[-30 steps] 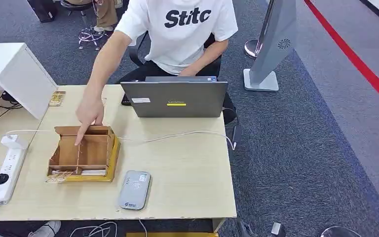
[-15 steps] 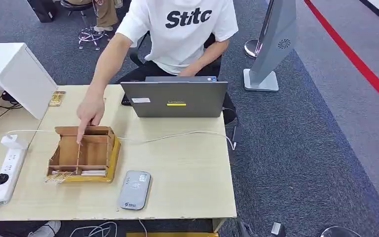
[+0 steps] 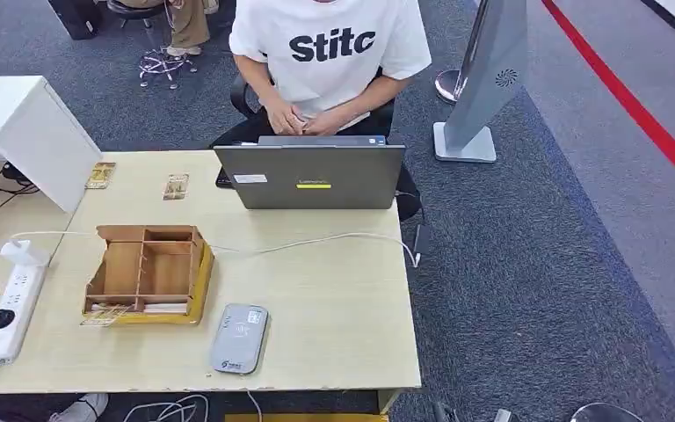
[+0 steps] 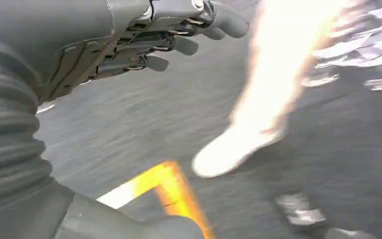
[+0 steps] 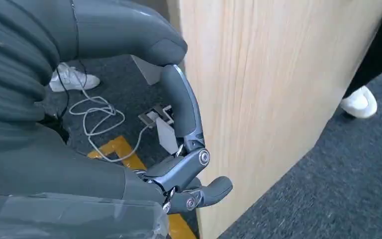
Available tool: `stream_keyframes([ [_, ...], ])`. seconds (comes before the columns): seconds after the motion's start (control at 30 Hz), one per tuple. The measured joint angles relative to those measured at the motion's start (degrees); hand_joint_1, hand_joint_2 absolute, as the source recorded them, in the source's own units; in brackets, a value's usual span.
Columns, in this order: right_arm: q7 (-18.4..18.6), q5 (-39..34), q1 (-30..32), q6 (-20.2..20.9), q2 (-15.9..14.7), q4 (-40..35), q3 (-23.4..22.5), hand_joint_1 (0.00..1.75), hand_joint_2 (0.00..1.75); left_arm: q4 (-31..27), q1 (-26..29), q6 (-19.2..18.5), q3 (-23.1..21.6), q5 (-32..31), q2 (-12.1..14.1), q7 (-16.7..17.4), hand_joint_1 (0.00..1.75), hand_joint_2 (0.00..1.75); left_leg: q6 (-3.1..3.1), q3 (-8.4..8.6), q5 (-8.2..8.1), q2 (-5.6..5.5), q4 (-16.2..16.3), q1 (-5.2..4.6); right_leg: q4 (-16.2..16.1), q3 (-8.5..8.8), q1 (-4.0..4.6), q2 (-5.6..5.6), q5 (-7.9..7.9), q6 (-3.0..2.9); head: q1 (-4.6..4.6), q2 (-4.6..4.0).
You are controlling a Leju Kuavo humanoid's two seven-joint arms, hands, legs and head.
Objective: Pass the card to the sensor for recognition and then transmit it.
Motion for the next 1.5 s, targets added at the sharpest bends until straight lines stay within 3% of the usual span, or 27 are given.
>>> stream_keyframes([
  [0.13,-0.1,0.0,0.2,-0.1,0.0,-0.1,-0.6,0.0,1.75,-5.8,0.9,-3.4,-0.7,-2.6,-1.1,-1.6,0.0,1.75,0.0,0.03,0.0,0.03,0.0,0.01,0.0,0.02,0.01,0.02,-0.01,-0.01,-0.02,0.0],
  [0.2,-0.3,0.1,0.3,-0.1,0.0,-0.2,-1.1,0.0,1.75,-11.8,1.8,-7.7,-0.7,-5.5,-3.3,-5.8,0.0,1.75,0.0,0.02,0.0,0.02,0.0,0.0,0.0,0.03,0.01,0.02,-0.01,-0.01,0.0,0.0],
  [0.3,-0.1,0.7,0.3,-0.1,0.0,-0.2,-1.7,0.0,1.75,-20.4,2.2,-13.7,-0.5,-6.7,-5.5,-7.4,0.0,1.75,0.01,0.03,0.0,0.0,0.0,0.0,0.0,0.08,0.01,0.0,0.0,0.0,0.07,0.0],
  [0.43,-0.1,0.9,0.4,-0.1,0.0,-0.2,-2.0,0.0,1.75,-27.6,2.4,-16.3,-0.4,-6.6,-6.8,-8.4,0.0,1.75,0.0,0.05,0.0,0.01,0.0,0.01,0.0,0.08,0.01,0.01,0.0,-0.01,0.05,0.0],
  [0.53,-0.1,1.4,0.3,-0.3,0.1,-0.2,-2.4,0.0,1.75,-34.7,4.8,-12.4,-2.9,-1.9,-8.0,-8.6,0.0,1.75,-0.01,0.05,-0.01,0.05,0.0,0.05,0.0,0.07,0.03,0.07,-0.01,-0.02,0.01,0.0],
  [0.63,0.0,1.9,0.3,-0.8,0.1,-0.2,-2.9,0.0,1.75,-43.1,9.4,-6.1,-10.6,1.3,-8.4,-8.7,0.0,1.75,-0.06,0.08,-0.05,0.02,0.0,0.01,0.0,0.06,0.03,0.03,-0.05,-0.05,0.02,0.0],
  [0.73,0.0,1.9,0.2,-1.0,0.2,-0.2,-3.3,0.0,1.75,-48.3,11.9,-4.8,-15.8,1.2,-8.5,-8.7,0.0,1.75,-0.06,0.05,-0.05,-0.15,0.0,0.08,0.0,0.15,0.05,-0.21,-0.14,-0.05,0.09,0.0],
  [0.83,0.0,2.3,0.2,-1.2,0.2,-0.2,-3.4,0.0,1.75,-55.5,15.2,-2.8,-21.2,-3.6,-8.7,-8.7,0.0,1.75,-0.06,0.11,-0.07,-0.1,0.0,0.05,0.0,0.15,0.04,-0.13,-0.14,-0.06,0.02,0.0],
  [0.97,0.4,2.9,-0.1,-1.9,0.2,-0.2,-3.5,0.0,1.75,-64.9,18.9,0.0,-29.7,-16.3,-9.2,-8.8,0.0,1.75,-0.05,0.09,-0.06,-0.14,0.0,0.0,0.0,0.18,0.02,-0.17,-0.14,-0.05,0.0,0.0],
  [1.03,0.5,2.9,-0.3,-2.1,0.3,-0.2,-3.6,0.0,1.75,-67.5,19.6,0.4,-32.3,-17.5,-9.5,-8.8,0.0,1.75,-0.04,0.1,-0.06,-0.12,0.0,0.01,0.0,0.2,0.02,-0.16,-0.13,-0.06,0.02,0.0],
  [1.2,0.7,2.9,-0.4,-2.1,0.3,-0.3,-3.8,0.0,1.75,-71.4,21.0,0.6,-35.4,-17.8,-9.9,-8.8,0.0,1.75,-0.04,0.13,-0.07,-0.13,0.0,0.01,0.0,0.19,0.02,-0.16,-0.14,-0.06,0.02,0.0],
  [1.5,0.7,2.9,-0.5,-2.1,0.4,-0.3,-3.8,0.0,1.75,-73.6,21.6,0.7,-36.8,-17.8,-10.4,-8.7,0.0,1.75,-0.05,0.13,-0.07,-0.12,0.0,0.03,0.0,0.18,0.03,-0.15,-0.15,-0.07,0.0,0.0],
])
